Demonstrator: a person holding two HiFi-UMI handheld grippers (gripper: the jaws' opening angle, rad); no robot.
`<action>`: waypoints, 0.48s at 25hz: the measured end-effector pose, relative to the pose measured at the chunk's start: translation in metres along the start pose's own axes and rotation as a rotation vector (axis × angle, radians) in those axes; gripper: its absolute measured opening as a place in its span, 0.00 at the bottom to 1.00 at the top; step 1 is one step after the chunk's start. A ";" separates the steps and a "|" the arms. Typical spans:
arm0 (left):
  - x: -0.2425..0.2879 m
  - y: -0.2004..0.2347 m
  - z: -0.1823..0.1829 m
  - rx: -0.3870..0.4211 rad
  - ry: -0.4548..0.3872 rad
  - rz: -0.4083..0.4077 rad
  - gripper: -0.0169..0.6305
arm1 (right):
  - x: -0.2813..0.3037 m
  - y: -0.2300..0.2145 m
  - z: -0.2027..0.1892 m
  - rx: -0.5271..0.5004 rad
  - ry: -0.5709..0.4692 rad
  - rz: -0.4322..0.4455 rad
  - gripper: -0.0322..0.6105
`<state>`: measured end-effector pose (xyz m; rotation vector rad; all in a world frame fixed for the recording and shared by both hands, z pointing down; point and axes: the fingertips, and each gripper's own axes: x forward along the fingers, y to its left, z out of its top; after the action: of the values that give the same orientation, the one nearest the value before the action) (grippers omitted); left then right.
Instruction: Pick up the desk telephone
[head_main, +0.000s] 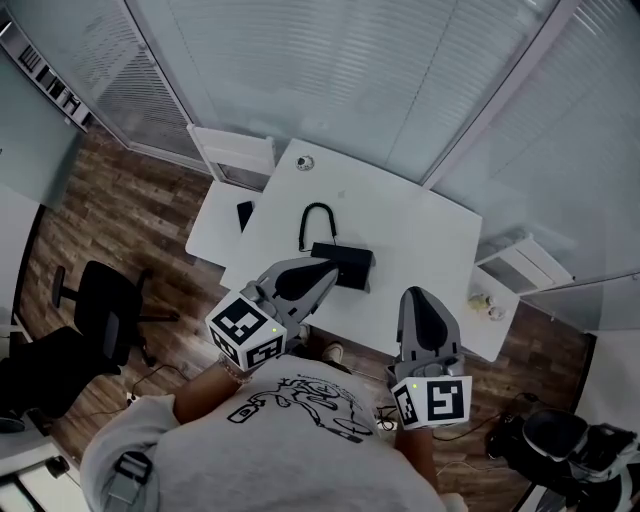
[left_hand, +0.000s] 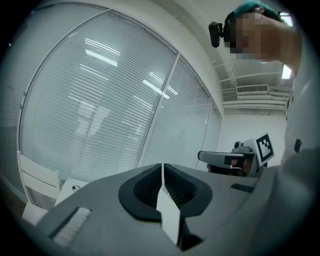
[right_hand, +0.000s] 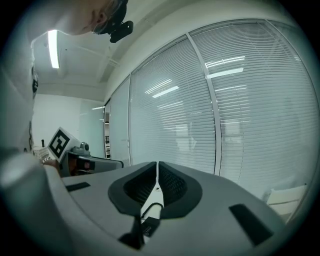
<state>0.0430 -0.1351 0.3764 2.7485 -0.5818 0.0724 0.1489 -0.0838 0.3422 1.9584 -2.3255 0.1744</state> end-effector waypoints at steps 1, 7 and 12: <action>-0.001 0.000 -0.003 -0.006 0.006 0.004 0.05 | 0.000 0.001 -0.003 0.005 0.008 0.002 0.07; -0.008 0.004 -0.018 -0.030 0.042 0.020 0.05 | 0.000 0.007 -0.018 0.027 0.047 0.010 0.07; -0.005 0.009 -0.028 -0.059 0.064 0.016 0.05 | 0.003 0.006 -0.027 0.043 0.076 0.010 0.07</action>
<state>0.0354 -0.1320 0.4052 2.6741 -0.5799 0.1437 0.1428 -0.0815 0.3695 1.9241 -2.3029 0.2958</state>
